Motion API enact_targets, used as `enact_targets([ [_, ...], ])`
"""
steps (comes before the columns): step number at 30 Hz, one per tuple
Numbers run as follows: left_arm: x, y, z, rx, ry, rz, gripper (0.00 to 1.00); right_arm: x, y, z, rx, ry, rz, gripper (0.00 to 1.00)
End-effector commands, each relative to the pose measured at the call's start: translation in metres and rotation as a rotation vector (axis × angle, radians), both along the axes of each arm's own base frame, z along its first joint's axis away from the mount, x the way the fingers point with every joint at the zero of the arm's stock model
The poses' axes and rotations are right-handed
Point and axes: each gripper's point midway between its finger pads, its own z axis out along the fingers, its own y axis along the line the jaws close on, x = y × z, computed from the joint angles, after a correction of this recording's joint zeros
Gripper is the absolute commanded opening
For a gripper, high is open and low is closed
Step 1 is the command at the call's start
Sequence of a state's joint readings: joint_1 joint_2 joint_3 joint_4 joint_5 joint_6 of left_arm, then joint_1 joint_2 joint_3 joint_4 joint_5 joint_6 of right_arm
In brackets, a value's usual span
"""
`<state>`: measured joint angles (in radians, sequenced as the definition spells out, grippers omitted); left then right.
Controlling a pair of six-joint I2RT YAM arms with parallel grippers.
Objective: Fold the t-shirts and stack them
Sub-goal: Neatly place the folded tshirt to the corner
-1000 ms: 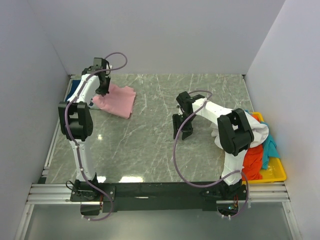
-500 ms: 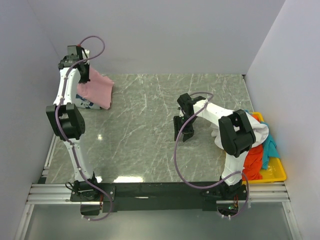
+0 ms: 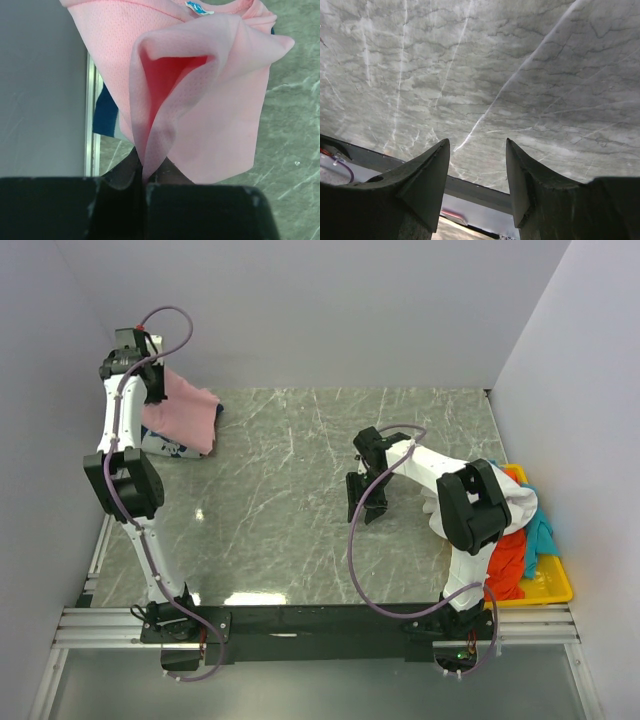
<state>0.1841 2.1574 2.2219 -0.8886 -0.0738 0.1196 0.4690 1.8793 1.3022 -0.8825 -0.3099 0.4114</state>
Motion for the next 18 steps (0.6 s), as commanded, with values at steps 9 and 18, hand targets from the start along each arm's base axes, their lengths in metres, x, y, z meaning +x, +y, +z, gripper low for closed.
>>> enact_targets([
  [9,0.014,0.023,0.006,-0.032,-0.067,0.013,0.00,-0.006,0.010,0.015,0.029,-0.024,0.023,0.56],
  [18,0.030,0.046,-0.030,-0.011,-0.044,0.092,0.01,-0.011,0.012,0.018,0.017,-0.022,0.029,0.56],
])
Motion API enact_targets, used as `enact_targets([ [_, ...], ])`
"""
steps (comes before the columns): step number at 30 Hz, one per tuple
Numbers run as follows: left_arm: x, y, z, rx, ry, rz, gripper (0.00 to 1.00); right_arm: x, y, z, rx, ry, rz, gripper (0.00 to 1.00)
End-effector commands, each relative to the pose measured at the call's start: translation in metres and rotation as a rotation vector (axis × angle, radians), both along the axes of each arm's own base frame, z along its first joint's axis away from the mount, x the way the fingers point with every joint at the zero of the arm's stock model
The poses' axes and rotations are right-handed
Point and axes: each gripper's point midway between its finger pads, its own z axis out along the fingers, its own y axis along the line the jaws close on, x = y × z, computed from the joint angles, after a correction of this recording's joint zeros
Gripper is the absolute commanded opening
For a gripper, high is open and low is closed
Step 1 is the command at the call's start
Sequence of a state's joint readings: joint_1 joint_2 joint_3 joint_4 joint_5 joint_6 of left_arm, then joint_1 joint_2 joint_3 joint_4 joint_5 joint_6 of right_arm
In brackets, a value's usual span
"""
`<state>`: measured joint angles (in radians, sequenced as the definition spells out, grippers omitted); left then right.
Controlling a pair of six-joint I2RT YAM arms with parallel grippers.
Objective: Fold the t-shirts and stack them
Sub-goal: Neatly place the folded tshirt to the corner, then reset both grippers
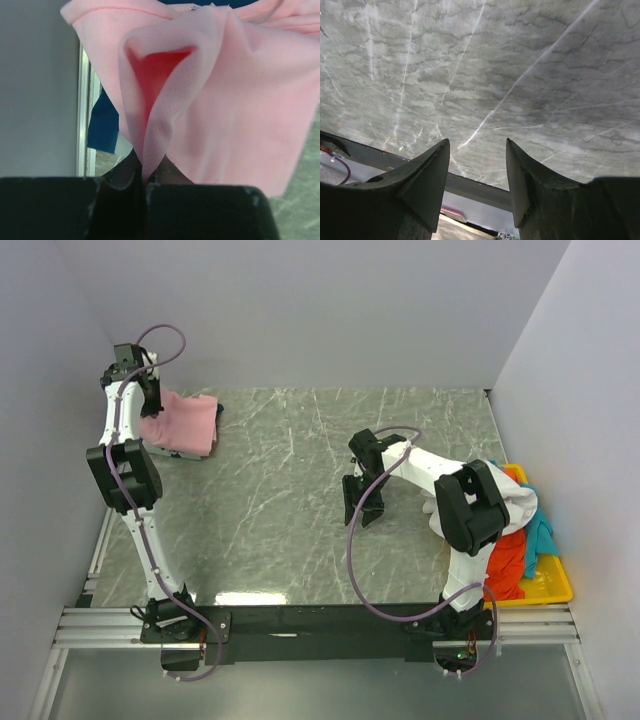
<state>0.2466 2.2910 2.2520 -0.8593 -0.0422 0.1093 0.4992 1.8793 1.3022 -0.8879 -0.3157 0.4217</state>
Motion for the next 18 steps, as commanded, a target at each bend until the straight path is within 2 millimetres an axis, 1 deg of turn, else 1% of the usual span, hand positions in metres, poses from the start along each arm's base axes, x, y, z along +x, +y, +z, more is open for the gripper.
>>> enact_targets([
  [1,0.020,0.018,0.024,0.041,-0.108,0.060,0.02,-0.003,0.004,0.019,0.015,-0.037,0.005,0.56],
  [2,0.021,0.023,0.024,0.051,-0.112,0.081,0.06,-0.003,0.003,0.020,0.013,-0.039,0.003,0.56],
  [3,0.022,0.027,0.025,0.060,-0.118,0.095,0.13,-0.003,0.003,0.020,0.011,-0.042,0.005,0.56],
  [4,0.024,0.029,0.028,0.066,-0.132,0.113,0.25,-0.003,0.003,0.022,0.014,-0.049,0.002,0.56],
  [5,0.024,0.032,0.031,0.077,-0.140,0.132,0.54,-0.003,0.003,0.023,0.015,-0.055,0.001,0.56],
  [6,0.021,0.038,0.035,0.104,-0.146,0.162,0.70,-0.003,0.003,0.026,0.018,-0.065,0.000,0.56],
  [7,0.024,0.041,0.042,0.112,-0.174,0.183,0.88,-0.002,0.003,0.027,0.018,-0.073,-0.004,0.56],
  [8,0.023,0.043,0.045,0.120,-0.186,0.194,0.99,-0.001,0.003,0.028,0.022,-0.082,-0.006,0.56],
  [9,0.021,0.044,0.054,0.126,-0.204,0.205,0.99,0.000,0.003,0.032,0.029,-0.097,-0.008,0.56],
  [10,0.023,0.043,0.060,0.124,-0.229,0.208,0.99,0.001,0.003,0.033,0.031,-0.104,-0.012,0.56],
  [12,0.023,0.040,0.066,0.117,-0.250,0.211,0.99,0.002,0.003,0.036,0.031,-0.121,-0.014,0.56],
  [13,0.021,0.038,0.081,0.103,-0.291,0.240,0.99,0.004,0.003,0.039,0.036,-0.135,-0.018,0.56],
  [14,0.021,0.034,0.083,0.101,-0.304,0.241,0.99,0.005,0.003,0.040,0.035,-0.148,-0.019,0.56],
  [15,0.017,0.032,0.099,0.105,-0.336,0.245,1.00,0.006,0.003,0.044,0.041,-0.162,-0.020,0.56],
  [16,0.016,0.028,0.103,0.098,-0.347,0.256,0.99,0.008,0.003,0.046,0.043,-0.173,-0.022,0.56],
  [17,0.014,0.020,0.104,0.086,-0.347,0.251,1.00,0.009,0.002,0.047,0.042,-0.186,-0.024,0.56],
  [18,0.010,0.013,0.116,0.074,-0.368,0.248,0.99,0.011,0.002,0.051,0.046,-0.205,-0.026,0.56],
])
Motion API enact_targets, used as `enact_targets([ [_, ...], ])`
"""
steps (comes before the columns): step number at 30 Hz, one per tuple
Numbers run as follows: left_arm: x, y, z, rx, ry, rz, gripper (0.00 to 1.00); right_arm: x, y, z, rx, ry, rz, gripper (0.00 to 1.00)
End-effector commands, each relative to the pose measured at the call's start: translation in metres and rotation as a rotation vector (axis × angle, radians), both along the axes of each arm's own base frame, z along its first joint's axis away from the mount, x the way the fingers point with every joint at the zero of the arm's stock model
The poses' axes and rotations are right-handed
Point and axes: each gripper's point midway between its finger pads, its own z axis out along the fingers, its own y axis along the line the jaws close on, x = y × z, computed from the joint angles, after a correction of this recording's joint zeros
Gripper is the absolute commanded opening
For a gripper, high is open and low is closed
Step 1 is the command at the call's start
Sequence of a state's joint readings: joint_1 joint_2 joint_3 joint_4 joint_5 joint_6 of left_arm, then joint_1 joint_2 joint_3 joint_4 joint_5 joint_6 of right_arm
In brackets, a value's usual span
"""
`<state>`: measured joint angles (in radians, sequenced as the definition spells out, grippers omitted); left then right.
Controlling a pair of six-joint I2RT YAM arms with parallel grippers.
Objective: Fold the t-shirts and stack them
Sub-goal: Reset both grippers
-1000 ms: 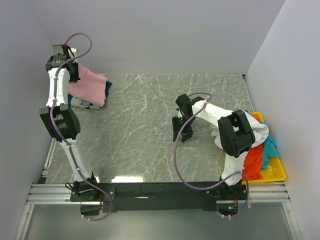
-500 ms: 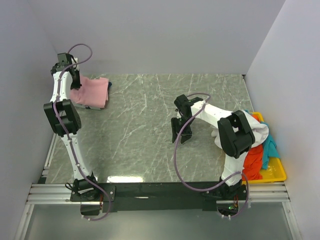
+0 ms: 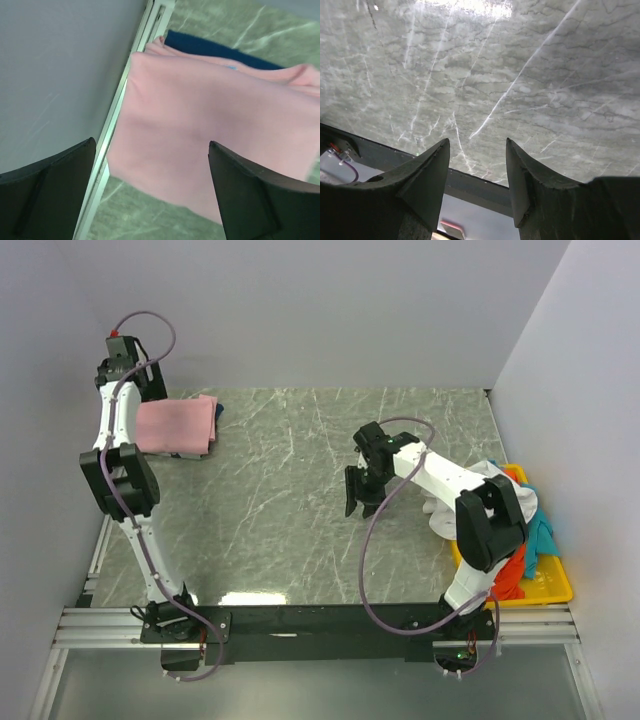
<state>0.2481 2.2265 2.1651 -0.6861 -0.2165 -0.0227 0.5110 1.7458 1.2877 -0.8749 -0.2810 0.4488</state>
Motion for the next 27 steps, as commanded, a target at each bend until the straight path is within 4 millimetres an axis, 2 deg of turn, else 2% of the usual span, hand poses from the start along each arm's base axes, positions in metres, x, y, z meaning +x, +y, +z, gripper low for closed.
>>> enact_targets([
  [1,-0.001,-0.026,0.092,-0.017,-0.232,0.018,0.99,0.007,0.000,0.017,0.014,-0.097,-0.010,0.56],
  [2,-0.004,-0.042,0.085,-0.038,-0.216,-0.002,0.99,0.009,-0.001,0.019,0.016,-0.114,-0.013,0.56],
  [3,-0.010,-0.052,0.099,-0.054,-0.244,-0.012,0.99,0.012,-0.002,0.024,0.017,-0.141,-0.018,0.56],
  [4,-0.010,-0.075,0.099,-0.095,-0.258,-0.043,1.00,0.015,-0.001,0.026,0.021,-0.163,-0.023,0.56],
  [5,-0.018,-0.086,0.082,-0.117,-0.226,-0.044,1.00,0.017,-0.002,0.028,0.020,-0.181,-0.028,0.56],
  [6,-0.024,-0.100,0.101,-0.127,-0.287,-0.055,0.99,0.021,-0.004,0.032,0.014,-0.212,-0.039,0.56],
  [7,-0.027,-0.115,0.101,-0.136,-0.294,-0.094,0.99,0.025,-0.005,0.033,0.017,-0.236,-0.046,0.56],
  [8,-0.036,-0.139,0.080,-0.128,-0.256,-0.117,0.99,0.027,-0.005,0.036,0.020,-0.253,-0.052,0.56],
  [9,-0.044,-0.148,0.095,-0.124,-0.298,-0.129,1.00,0.029,-0.005,0.041,0.027,-0.276,-0.056,0.56],
  [10,-0.046,-0.180,0.097,-0.140,-0.315,-0.186,0.99,0.034,-0.005,0.043,0.026,-0.301,-0.064,0.56],
  [11,-0.054,-0.193,0.082,-0.155,-0.288,-0.203,1.00,0.036,-0.005,0.045,0.026,-0.316,-0.069,0.56],
  [12,-0.063,-0.204,0.094,-0.165,-0.323,-0.219,1.00,0.039,-0.006,0.049,0.029,-0.340,-0.078,0.56],
  [13,-0.066,-0.226,0.097,-0.190,-0.348,-0.250,0.99,0.044,-0.007,0.052,0.023,-0.370,-0.088,0.56],
  [14,-0.076,-0.235,0.084,-0.200,-0.328,-0.261,0.99,0.047,-0.009,0.054,0.021,-0.388,-0.099,0.56],
  [15,-0.086,-0.242,0.098,-0.216,-0.370,-0.251,0.99,0.049,-0.010,0.060,0.025,-0.417,-0.107,0.56],
  [16,-0.093,-0.262,0.102,-0.228,-0.393,-0.279,0.99,0.055,-0.012,0.062,0.018,-0.449,-0.121,0.56],
  [17,-0.105,-0.269,0.086,-0.229,-0.377,-0.282,0.99,0.057,-0.014,0.068,0.019,-0.475,-0.128,0.56],
  [18,-0.117,-0.272,0.102,-0.228,-0.437,-0.272,0.99,0.058,-0.016,0.068,0.016,-0.487,-0.135,0.56],
  [19,-0.130,-0.292,0.089,-0.237,-0.436,-0.315,0.99,0.061,-0.016,0.072,0.017,-0.511,-0.139,0.56],
  [21,-0.148,-0.304,0.097,-0.257,-0.475,-0.328,1.00,0.063,-0.021,0.077,0.006,-0.547,-0.153,0.56],
  [22,-0.159,-0.313,0.086,-0.250,-0.453,-0.336,1.00,0.066,-0.021,0.080,0.011,-0.567,-0.159,0.56],
  [27,-0.196,-0.324,0.069,-0.260,-0.410,-0.352,0.99,0.067,-0.032,0.088,0.012,-0.644,-0.220,0.56],
])
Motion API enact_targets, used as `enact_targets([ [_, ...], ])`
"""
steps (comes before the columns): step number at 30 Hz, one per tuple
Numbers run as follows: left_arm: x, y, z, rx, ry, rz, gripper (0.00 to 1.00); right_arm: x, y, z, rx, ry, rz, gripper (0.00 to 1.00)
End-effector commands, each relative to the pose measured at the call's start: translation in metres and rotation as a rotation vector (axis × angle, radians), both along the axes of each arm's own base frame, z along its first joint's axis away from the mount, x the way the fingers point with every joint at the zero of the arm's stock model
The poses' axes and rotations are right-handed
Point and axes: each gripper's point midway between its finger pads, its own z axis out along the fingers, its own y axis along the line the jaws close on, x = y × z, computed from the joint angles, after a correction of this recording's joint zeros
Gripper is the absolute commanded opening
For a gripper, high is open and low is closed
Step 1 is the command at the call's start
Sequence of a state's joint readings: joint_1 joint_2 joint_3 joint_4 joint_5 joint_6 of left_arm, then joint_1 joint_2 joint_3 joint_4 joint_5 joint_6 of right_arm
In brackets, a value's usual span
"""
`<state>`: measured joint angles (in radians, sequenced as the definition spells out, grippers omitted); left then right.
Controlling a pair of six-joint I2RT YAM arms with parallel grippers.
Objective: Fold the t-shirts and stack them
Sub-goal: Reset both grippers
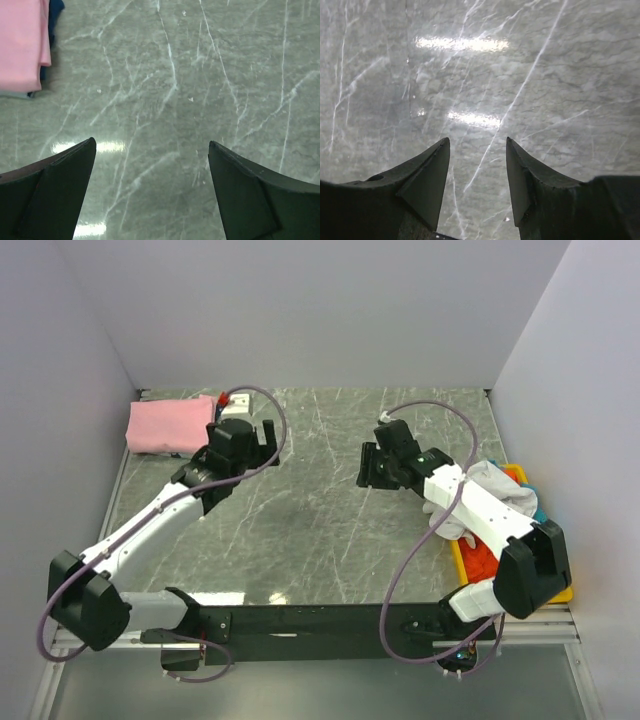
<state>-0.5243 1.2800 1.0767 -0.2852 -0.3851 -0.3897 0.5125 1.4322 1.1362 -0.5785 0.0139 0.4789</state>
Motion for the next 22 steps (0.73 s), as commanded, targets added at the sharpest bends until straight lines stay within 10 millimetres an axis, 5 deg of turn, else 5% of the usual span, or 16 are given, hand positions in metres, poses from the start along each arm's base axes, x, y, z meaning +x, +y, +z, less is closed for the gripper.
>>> enact_targets([
  [1,-0.015,0.001,0.000,-0.042,-0.035,0.042,1.00,0.014,-0.007,0.025,0.028,-0.148,-0.069,0.56],
  [7,-0.042,-0.014,-0.028,-0.124,0.016,-0.054,0.99,0.012,-0.018,0.027,0.024,-0.208,-0.112,0.56],
  [11,-0.054,-0.016,-0.029,-0.166,0.012,-0.087,0.99,0.007,-0.028,0.019,0.018,-0.222,-0.157,0.55],
  [22,-0.050,-0.011,-0.031,-0.122,0.002,-0.076,1.00,0.002,-0.043,0.018,0.019,-0.250,-0.242,0.55],
])
